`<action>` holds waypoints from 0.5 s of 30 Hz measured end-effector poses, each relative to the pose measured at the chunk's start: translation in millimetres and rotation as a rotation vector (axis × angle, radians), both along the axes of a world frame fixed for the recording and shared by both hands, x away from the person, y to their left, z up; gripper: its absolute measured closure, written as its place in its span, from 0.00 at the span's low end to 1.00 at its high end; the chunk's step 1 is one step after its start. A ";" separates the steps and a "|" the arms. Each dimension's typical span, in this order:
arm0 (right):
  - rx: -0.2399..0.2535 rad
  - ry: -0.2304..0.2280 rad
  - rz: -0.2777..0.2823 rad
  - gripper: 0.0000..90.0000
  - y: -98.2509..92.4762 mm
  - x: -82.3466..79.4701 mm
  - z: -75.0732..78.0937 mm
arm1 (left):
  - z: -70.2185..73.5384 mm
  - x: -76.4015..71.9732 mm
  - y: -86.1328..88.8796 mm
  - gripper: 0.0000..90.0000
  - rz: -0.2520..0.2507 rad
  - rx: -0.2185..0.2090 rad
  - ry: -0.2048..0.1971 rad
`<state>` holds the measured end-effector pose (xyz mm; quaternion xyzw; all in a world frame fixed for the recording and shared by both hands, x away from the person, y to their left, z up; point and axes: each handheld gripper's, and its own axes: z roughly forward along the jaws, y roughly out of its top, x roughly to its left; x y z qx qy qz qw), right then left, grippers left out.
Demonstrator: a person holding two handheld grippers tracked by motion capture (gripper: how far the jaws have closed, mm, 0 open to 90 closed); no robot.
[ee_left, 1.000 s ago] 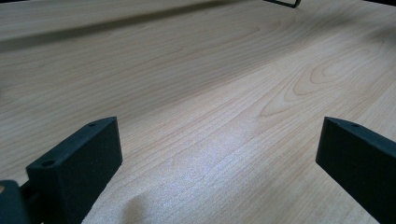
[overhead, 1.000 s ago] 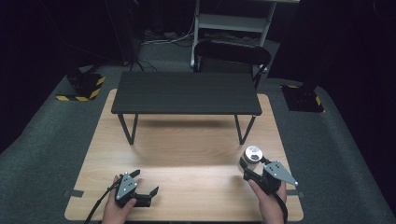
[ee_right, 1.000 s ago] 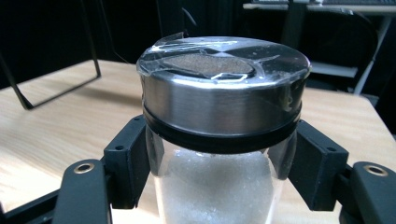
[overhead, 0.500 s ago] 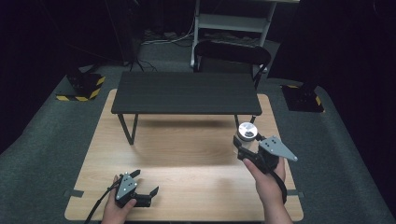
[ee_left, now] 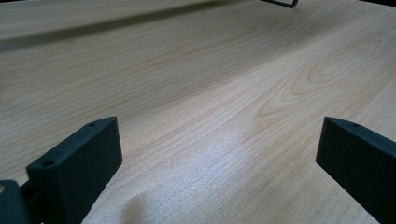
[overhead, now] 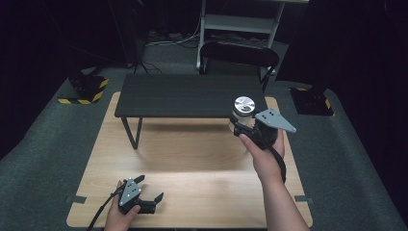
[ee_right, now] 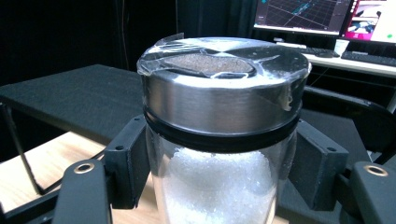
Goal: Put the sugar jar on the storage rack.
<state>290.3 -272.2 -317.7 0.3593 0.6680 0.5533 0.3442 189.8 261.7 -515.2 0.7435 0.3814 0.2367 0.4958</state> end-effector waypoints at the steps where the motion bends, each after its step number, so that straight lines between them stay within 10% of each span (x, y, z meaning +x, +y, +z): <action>1: -0.002 -0.002 0.001 0.35 2.0 2.8 1.7 | 0.0 0.0 0.1 0.01 -0.001 0.000 0.000; 15: -0.008 0.007 -0.022 0.34 32.5 49.7 18.3 | -0.4 0.1 1.0 0.01 -0.007 0.000 -0.004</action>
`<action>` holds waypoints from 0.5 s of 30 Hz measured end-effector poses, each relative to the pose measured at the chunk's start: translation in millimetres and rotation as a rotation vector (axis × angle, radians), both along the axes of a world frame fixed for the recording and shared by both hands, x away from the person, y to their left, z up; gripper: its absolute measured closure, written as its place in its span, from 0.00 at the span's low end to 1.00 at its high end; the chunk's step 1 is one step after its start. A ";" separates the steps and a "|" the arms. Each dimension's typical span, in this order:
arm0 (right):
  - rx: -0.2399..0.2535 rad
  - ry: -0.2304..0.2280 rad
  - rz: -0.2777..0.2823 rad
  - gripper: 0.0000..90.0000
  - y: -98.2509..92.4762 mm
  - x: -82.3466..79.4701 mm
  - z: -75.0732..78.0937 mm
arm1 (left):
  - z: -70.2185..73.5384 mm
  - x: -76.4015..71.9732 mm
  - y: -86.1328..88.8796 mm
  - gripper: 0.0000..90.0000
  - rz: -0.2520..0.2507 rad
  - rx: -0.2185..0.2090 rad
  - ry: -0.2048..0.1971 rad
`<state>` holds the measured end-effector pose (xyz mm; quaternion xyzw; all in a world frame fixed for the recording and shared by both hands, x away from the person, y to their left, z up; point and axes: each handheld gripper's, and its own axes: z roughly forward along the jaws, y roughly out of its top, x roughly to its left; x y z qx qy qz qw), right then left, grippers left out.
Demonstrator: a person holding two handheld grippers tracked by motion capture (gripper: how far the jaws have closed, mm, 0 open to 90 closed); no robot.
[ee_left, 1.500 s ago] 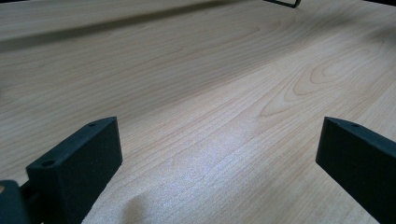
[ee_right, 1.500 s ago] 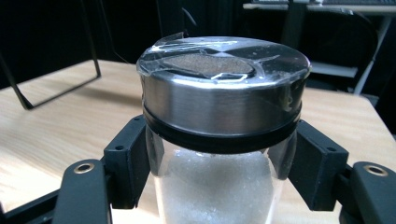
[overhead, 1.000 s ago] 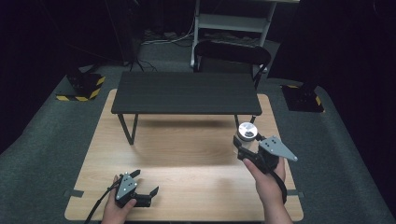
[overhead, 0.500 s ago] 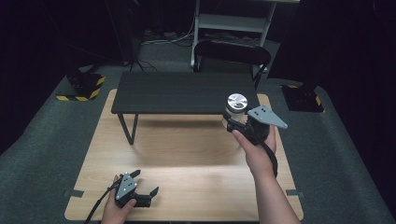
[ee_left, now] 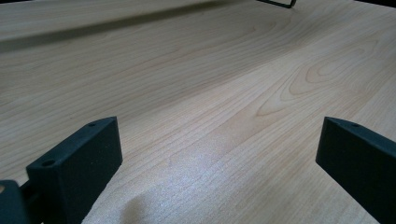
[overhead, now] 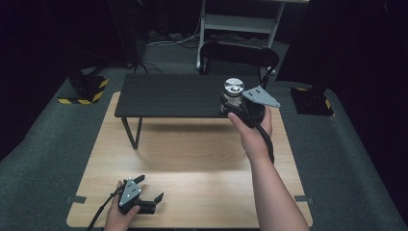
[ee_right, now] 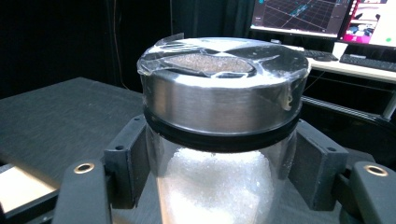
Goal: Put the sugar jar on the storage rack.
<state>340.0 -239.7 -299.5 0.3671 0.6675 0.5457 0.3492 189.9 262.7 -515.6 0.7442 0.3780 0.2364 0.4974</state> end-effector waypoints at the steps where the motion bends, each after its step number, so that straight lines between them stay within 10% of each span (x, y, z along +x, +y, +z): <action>1: 0.001 0.000 -0.005 0.35 3.4 8.7 0.2 | 0.0 -0.1 0.1 0.01 -0.001 -0.001 0.000; 15: 0.024 0.009 -0.025 0.35 21.7 49.0 -10.4 | -0.1 0.1 0.8 0.01 -0.004 -0.001 -0.001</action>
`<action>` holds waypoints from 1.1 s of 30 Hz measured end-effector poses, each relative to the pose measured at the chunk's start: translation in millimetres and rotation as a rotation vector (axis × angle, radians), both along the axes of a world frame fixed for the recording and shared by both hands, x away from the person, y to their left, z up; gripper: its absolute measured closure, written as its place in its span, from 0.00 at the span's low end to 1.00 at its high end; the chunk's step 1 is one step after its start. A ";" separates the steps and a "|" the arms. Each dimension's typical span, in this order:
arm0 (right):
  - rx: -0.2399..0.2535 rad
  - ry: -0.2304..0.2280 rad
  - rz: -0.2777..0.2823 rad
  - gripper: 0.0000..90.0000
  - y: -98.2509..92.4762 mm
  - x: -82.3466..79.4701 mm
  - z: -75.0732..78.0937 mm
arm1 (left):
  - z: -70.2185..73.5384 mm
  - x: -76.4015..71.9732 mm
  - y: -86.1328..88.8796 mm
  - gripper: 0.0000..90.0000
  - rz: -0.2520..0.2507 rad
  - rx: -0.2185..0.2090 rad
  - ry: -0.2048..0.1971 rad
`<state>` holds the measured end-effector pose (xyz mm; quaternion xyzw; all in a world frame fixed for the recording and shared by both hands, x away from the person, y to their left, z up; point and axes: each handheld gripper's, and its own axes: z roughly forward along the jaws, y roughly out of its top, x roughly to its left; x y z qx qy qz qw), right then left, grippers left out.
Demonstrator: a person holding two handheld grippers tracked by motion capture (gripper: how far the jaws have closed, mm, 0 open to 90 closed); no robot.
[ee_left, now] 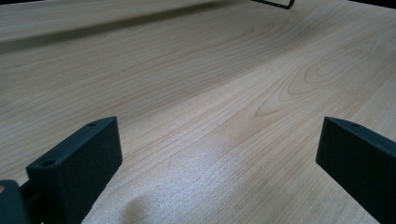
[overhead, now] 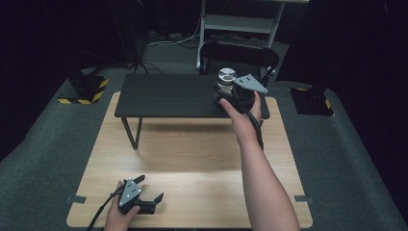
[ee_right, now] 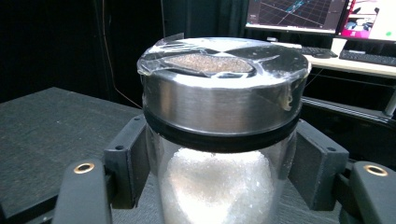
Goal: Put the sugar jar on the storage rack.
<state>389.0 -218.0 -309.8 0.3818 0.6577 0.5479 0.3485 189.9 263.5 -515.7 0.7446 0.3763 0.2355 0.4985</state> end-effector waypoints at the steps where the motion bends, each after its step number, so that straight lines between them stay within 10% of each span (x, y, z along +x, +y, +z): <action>1: 0.003 0.002 0.000 0.35 0.3 1.5 -1.2 | 0.0 0.2 0.1 0.01 -0.001 -0.001 0.001; 33: 0.022 0.014 0.005 0.31 5.4 13.3 -14.8 | -0.9 -0.2 1.0 0.01 -0.003 -0.005 -0.004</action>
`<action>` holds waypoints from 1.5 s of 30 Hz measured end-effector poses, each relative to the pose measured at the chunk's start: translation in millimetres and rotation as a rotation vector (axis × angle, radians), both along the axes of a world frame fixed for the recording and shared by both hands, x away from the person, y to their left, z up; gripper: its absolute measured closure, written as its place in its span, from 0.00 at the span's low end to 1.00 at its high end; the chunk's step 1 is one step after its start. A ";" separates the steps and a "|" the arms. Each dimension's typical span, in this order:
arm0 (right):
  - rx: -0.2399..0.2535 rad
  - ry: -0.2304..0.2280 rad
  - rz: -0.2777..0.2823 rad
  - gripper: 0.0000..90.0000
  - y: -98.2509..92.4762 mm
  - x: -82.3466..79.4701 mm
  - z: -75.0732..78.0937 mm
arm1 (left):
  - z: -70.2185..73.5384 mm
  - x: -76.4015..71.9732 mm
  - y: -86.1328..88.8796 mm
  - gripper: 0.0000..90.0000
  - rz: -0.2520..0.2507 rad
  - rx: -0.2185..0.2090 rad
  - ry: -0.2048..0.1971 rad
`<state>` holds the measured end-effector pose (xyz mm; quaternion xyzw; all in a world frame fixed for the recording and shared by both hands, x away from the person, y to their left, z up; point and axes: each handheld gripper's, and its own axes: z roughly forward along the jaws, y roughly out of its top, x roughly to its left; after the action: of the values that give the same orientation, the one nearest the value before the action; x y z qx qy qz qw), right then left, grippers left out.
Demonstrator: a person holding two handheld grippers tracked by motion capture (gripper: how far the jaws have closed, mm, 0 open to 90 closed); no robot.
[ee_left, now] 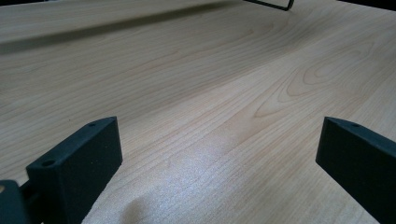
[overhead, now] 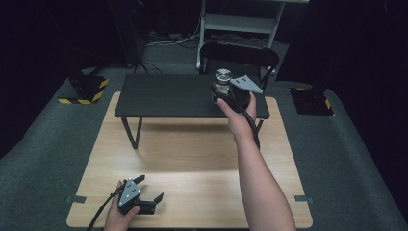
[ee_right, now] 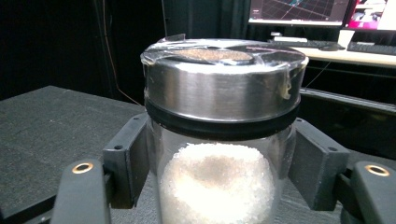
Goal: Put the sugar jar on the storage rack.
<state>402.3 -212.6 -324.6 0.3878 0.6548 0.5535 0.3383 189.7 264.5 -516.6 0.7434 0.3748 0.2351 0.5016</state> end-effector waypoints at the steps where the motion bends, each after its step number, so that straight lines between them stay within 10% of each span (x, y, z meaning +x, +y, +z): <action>1: -0.003 0.000 0.002 0.27 -0.3 0.0 0.3 | -0.1 0.0 0.0 0.01 0.000 0.000 -0.001; 5: 0.011 0.002 0.012 0.00 -2.4 -1.1 -0.9 | -0.2 0.0 0.1 0.01 -0.001 -0.001 0.000; 24: -0.020 -0.049 0.078 0.00 -28.6 -43.0 -17.7 | 0.1 0.7 0.3 0.01 0.000 -0.003 0.004; 45: -0.027 -0.078 0.141 0.00 -81.3 -138.1 -84.0 | -0.2 0.0 -0.9 0.01 0.000 0.003 -0.003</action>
<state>264.2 -293.9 -408.7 0.3144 0.6743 0.5816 0.3290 189.7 263.6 -516.8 0.7439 0.3737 0.2368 0.5010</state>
